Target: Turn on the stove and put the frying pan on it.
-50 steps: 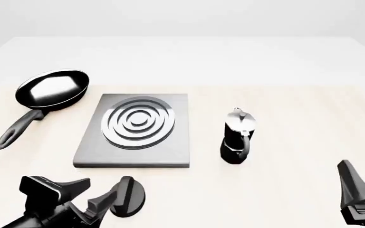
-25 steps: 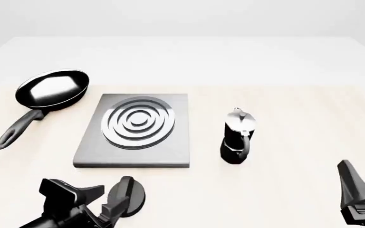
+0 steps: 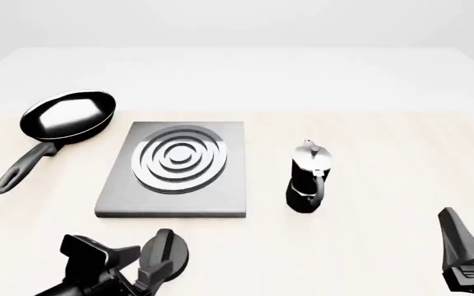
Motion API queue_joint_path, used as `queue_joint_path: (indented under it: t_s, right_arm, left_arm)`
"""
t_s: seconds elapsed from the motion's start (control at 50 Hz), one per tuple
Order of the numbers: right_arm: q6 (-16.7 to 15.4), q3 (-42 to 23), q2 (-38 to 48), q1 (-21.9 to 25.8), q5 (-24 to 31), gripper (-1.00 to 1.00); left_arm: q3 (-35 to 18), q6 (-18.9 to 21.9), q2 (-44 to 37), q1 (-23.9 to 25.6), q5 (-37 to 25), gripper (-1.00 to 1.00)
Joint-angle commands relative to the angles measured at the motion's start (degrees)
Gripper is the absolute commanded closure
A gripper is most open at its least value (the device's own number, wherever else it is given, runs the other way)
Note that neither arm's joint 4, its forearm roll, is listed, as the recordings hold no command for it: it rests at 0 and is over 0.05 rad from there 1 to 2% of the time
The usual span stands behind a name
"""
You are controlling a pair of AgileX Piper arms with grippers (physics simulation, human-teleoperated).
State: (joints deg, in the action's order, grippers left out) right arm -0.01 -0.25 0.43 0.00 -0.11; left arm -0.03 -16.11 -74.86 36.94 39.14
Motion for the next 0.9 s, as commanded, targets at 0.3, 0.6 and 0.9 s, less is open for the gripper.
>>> queue_joint_path:
  t_s: [0.3,0.6,0.9]
  right_arm:
    - [0.0,0.0,0.0,0.0,0.0,-1.00]
    - [0.0,0.0,0.0,0.0,0.0,-1.00]
    - [0.0,0.0,0.0,0.0,0.0,-1.00]
  left_arm:
    - [0.0,-0.8,-7.3,1.0,5.4,-1.00]
    - [0.0,-1.2,-12.8,2.0,9.6,-1.00]
    - [0.0,-1.7,-11.1,4.9,7.7,-1.00]
